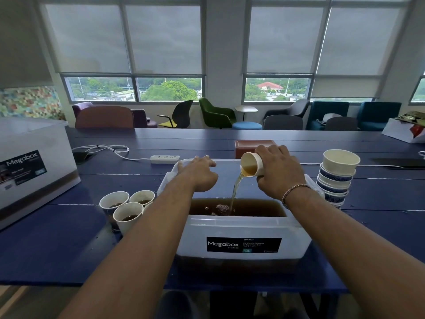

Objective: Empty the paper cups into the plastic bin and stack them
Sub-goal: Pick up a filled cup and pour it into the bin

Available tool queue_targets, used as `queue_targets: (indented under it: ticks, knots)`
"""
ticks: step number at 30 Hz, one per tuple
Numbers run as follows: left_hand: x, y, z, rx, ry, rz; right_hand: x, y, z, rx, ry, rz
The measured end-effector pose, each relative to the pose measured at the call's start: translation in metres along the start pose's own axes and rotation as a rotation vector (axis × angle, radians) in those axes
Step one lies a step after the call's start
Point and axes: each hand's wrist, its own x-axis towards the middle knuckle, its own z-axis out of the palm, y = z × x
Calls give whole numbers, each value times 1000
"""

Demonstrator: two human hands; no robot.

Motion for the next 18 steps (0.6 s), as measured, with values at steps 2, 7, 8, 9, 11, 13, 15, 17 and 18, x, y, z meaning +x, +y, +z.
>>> queue_targets:
  ticks: [2, 7, 8, 9, 11, 13, 15, 17, 18]
  knots:
    - [0, -1, 0, -3, 2, -1, 0, 0, 0, -10, 6, 0]
    - [3, -3, 2, -1, -17, 4, 1, -1, -1, -52, 22, -12]
    - [4, -3, 2, 3, -25, 5, 0, -1, -1, -61, 22, -17]
    - [4, -3, 2, 8, -31, 7, 0, -2, -1, -71, 24, -21]
    - [5, -4, 2, 20, -35, 11, 0, -2, -2, -87, 32, -27]
    - [5, -3, 2, 23, -38, 16, 1, -2, -1, -94, 55, -36]
    - [5, -3, 2, 27, -40, 17, 2, 0, -1, -91, 99, -49]
    - [5, -4, 2, 33, -41, 19, 4, 2, -1, -77, 152, -47]
    - [6, -4, 3, 32, -43, 20, 4, 3, -1, -71, 173, -41]
